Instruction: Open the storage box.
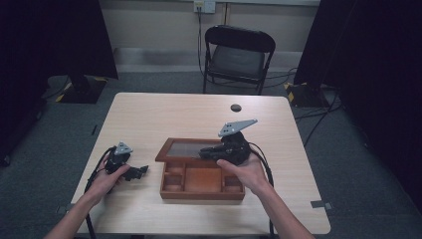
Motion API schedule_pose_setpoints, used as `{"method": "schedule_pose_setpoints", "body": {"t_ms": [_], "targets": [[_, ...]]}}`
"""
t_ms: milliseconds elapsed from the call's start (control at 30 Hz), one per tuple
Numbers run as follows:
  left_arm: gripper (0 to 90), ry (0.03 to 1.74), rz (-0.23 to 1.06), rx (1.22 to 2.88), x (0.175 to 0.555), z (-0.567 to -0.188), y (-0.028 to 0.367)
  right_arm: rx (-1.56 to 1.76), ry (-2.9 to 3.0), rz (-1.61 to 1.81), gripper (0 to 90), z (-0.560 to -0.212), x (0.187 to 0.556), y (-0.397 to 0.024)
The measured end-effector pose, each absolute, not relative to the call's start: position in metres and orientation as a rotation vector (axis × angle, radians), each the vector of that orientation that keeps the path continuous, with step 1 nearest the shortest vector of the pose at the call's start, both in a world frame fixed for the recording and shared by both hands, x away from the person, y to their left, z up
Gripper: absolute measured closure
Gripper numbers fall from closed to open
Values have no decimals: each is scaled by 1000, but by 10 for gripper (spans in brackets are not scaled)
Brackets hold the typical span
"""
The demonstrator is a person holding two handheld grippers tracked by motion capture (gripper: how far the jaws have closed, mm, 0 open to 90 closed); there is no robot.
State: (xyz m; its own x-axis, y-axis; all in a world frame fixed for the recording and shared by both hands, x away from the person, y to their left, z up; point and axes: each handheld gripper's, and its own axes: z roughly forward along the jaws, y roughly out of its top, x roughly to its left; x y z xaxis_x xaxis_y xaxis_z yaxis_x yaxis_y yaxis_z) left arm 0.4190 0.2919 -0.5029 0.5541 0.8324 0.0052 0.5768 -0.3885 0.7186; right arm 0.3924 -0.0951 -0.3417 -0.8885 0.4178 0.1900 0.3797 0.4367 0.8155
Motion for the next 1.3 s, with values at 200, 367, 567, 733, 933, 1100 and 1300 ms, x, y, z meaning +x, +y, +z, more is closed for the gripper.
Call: {"method": "schedule_pose_setpoints", "body": {"t_ms": [200, 367, 567, 733, 933, 1100, 1300], "targets": [[17, 1127, 486, 2111, 419, -503, 292, 738, 2617, 1484, 822, -339, 395, -95], [17, 1128, 485, 2111, 419, -503, 292, 736, 2614, 1490, 822, -337, 397, -96], [17, 1128, 485, 2111, 419, -503, 292, 741, 2614, 1492, 822, -337, 398, -96], [17, 1128, 486, 2111, 419, -503, 292, 747, 2610, 1497, 822, -336, 399, -96], [16, 1128, 485, 2111, 419, -503, 292, 747, 2606, 1495, 823, -333, 400, -96], [16, 1128, 486, 2111, 419, -503, 292, 751, 2599, 1492, 822, -331, 402, -95], [16, 1128, 486, 2111, 419, -503, 292, 753, 2593, 1499, 823, -329, 404, -96]]}}
